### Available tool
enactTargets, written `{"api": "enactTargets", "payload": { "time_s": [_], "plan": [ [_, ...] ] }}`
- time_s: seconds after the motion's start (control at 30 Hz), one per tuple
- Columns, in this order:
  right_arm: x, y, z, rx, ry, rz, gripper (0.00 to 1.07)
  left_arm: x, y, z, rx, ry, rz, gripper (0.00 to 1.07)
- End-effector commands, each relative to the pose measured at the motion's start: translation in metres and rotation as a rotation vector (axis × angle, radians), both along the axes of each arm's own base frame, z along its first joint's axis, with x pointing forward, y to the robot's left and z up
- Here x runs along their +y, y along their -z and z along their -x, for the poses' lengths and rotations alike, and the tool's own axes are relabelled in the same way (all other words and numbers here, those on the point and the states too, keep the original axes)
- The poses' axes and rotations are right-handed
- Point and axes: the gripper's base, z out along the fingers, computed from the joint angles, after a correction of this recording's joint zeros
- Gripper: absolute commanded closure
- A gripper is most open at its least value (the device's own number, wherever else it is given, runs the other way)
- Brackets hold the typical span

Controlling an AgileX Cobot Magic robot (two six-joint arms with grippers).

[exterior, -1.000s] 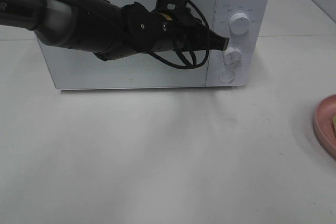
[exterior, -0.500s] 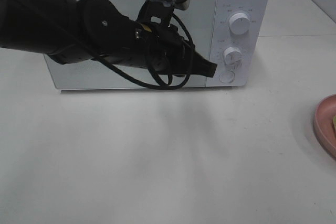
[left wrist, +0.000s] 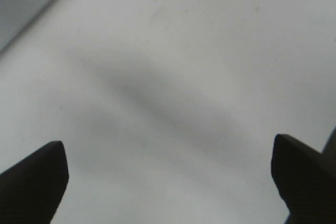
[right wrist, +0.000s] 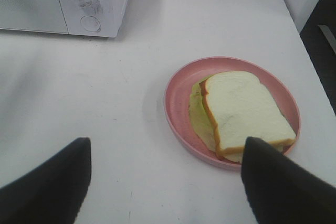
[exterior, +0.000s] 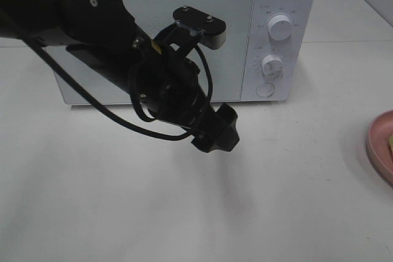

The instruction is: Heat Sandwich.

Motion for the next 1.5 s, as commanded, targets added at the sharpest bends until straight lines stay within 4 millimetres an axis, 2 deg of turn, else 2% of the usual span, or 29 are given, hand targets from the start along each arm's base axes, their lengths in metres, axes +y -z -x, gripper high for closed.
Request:
{"api": "enactTargets", "payload": {
  "time_s": [0.03,0.13,0.17,0.2,0.27,0.33,0.47,0.5,0.53,0.6,0.67,0.7,0.77,0.8,0.93,0.97,1.07,1.1,1.13,1.2,1.23,1.27,1.37,1.4,1.5],
  "plan": [
    [0.0,0.0,0.004,-0.031,0.005,0.004,0.31,0.016,-0.007,-0.001,0.069,-0.045,-0.031,0.07],
    [0.0,0.0,0.004,-0.031,0.005,0.004,0.31,0.046,-0.016,-0.015,0.133,-0.16,-0.036,0.07],
    [0.0,0.0,0.004,-0.031,0.005,0.004,0.31,0.046,-0.016,-0.015,0.133,-0.16,-0.036,0.07],
    [0.0,0.0,0.004,-0.031,0.005,0.004,0.31,0.054,-0.019,-0.019,0.141,-0.188,-0.035,0.07],
    [0.0,0.0,0.004,-0.031,0.005,0.004,0.31,0.077,-0.027,-0.027,0.17,-0.249,-0.038,0.07],
    [0.0,0.0,0.004,-0.031,0.005,0.004,0.31,0.083,-0.031,-0.028,0.172,-0.26,-0.039,0.07],
    [0.0,0.0,0.004,-0.031,0.005,0.004,0.31,0.123,-0.046,-0.034,0.17,-0.378,-0.039,0.07],
    [0.0,0.0,0.004,-0.031,0.005,0.004,0.31,0.123,-0.046,-0.034,0.17,-0.378,-0.039,0.07],
    [0.0,0.0,0.004,-0.031,0.005,0.004,0.31,0.141,-0.05,-0.033,0.162,-0.441,-0.035,0.07],
    [0.0,0.0,0.004,-0.031,0.005,0.004,0.31,0.157,-0.055,-0.029,0.152,-0.499,-0.03,0.07],
    [0.0,0.0,0.004,-0.031,0.005,0.004,0.31,0.164,-0.056,-0.027,0.149,-0.525,-0.029,0.07],
    [0.0,0.0,0.004,-0.031,0.005,0.004,0.31,0.18,-0.059,-0.021,0.143,-0.584,-0.034,0.07],
    [0.0,0.0,0.004,-0.031,0.005,0.004,0.31,0.194,-0.06,-0.013,0.139,-0.633,-0.047,0.07],
    [0.0,0.0,0.004,-0.031,0.005,0.004,0.31,0.194,-0.06,-0.013,0.139,-0.633,-0.047,0.07],
    [0.0,0.0,0.004,-0.031,0.006,0.002,0.31,0.224,-0.07,0.018,0.1,-0.77,-0.085,0.07],
    [0.0,0.0,0.004,-0.031,0.006,0.002,0.31,0.224,-0.07,0.018,0.1,-0.77,-0.085,0.07],
    [0.0,0.0,0.004,-0.031,0.006,0.002,0.31,0.234,-0.074,0.035,0.072,-0.822,-0.111,0.07],
    [0.0,0.0,0.004,-0.031,0.006,0.002,0.31,0.239,-0.077,0.047,0.056,-0.838,-0.115,0.07],
    [0.0,0.0,0.004,-0.031,0.006,0.002,0.31,0.239,-0.077,0.047,0.056,-0.838,-0.115,0.07],
    [0.0,0.0,0.004,-0.031,0.006,0.002,0.31,0.243,-0.079,0.061,0.045,-0.846,-0.121,0.07],
    [0.0,0.0,0.004,-0.031,0.006,0.002,0.31,0.245,-0.077,0.073,0.044,-0.846,-0.121,0.07],
    [0.0,0.0,0.004,-0.031,0.006,0.002,0.31,0.245,-0.077,0.073,0.044,-0.846,-0.121,0.07],
    [0.0,0.0,0.004,-0.031,0.006,0.002,0.31,0.249,-0.075,0.091,0.041,-0.848,-0.109,0.07],
    [0.0,0.0,0.004,-0.031,0.006,0.002,0.31,0.251,-0.071,0.104,0.049,-0.848,-0.109,0.07],
    [0.0,0.0,0.004,-0.031,0.006,0.002,0.31,0.253,-0.065,0.116,0.066,-0.848,-0.114,0.07]
  ]
}}
